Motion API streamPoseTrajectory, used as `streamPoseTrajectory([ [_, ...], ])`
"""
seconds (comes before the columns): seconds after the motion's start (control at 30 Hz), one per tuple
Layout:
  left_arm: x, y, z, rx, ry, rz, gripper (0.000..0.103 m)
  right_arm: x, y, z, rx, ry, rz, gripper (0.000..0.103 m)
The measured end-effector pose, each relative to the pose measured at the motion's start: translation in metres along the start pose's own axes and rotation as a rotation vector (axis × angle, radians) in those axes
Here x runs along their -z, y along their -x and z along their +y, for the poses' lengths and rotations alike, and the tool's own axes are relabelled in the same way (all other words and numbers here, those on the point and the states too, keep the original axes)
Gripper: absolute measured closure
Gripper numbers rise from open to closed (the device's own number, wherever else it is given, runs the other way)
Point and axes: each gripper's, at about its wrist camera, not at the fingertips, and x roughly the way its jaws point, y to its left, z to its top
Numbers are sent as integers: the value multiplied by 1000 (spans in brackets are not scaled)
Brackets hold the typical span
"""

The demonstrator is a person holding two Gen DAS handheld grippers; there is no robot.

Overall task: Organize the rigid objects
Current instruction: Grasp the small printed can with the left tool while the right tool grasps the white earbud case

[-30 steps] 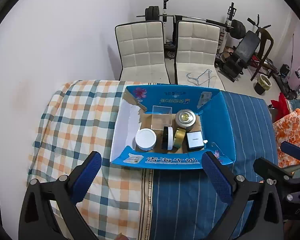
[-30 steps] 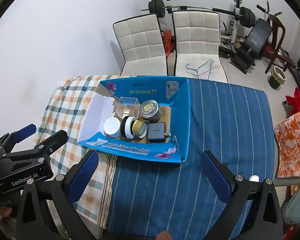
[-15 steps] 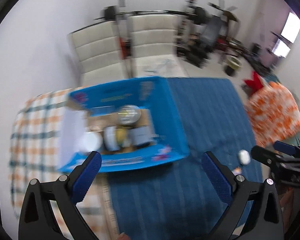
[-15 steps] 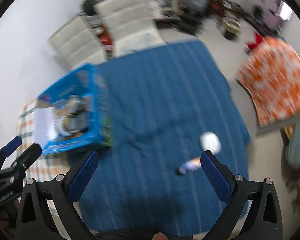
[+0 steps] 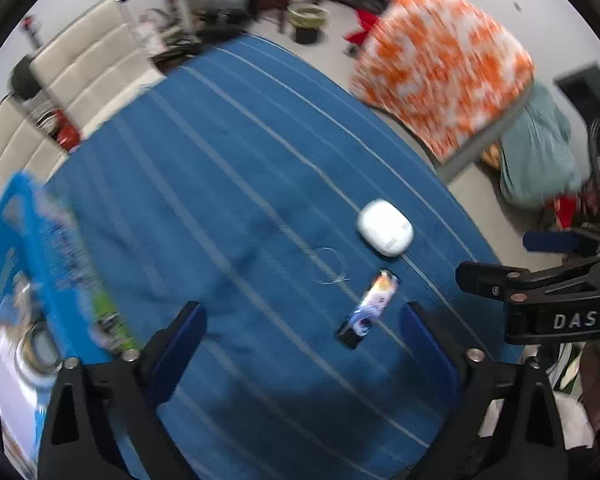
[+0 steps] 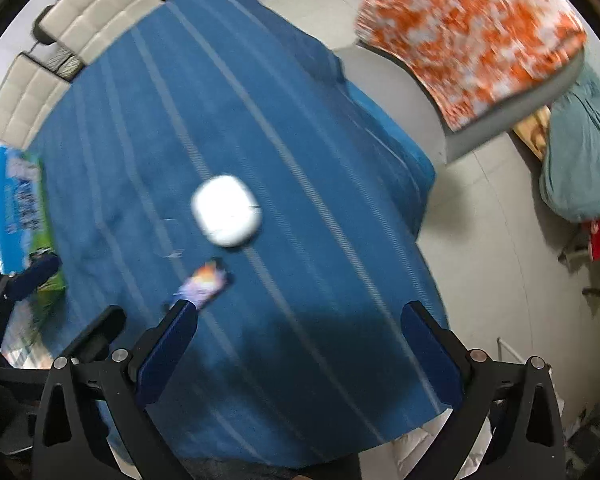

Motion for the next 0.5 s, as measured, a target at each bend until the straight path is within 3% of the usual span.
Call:
streamPoseTrajectory([
  [0.07,-5,-22,-14,16,-41,51,16,-3,-12,-8,22,-18,9,0],
  [0.27,-7,-72,-41,23,-121,159,16,-16,-42,-14,72,-19,57,0],
  [0.33,-5,-88,-48,14,-141,194,28,-20,-47,-15,79,-11,65,0],
  [0.37,-4,-91,-47,17,-139,206,46,-22,-49,-15,77,-11,69,0],
  [0.47,-4,-93,-48,-5,-121,208,57,-26,-49,-10,69,-6,72,0],
  [0.5,-5,-92,-46,-9,-110,204,67,-28,-49,-8,62,-2,72,0],
])
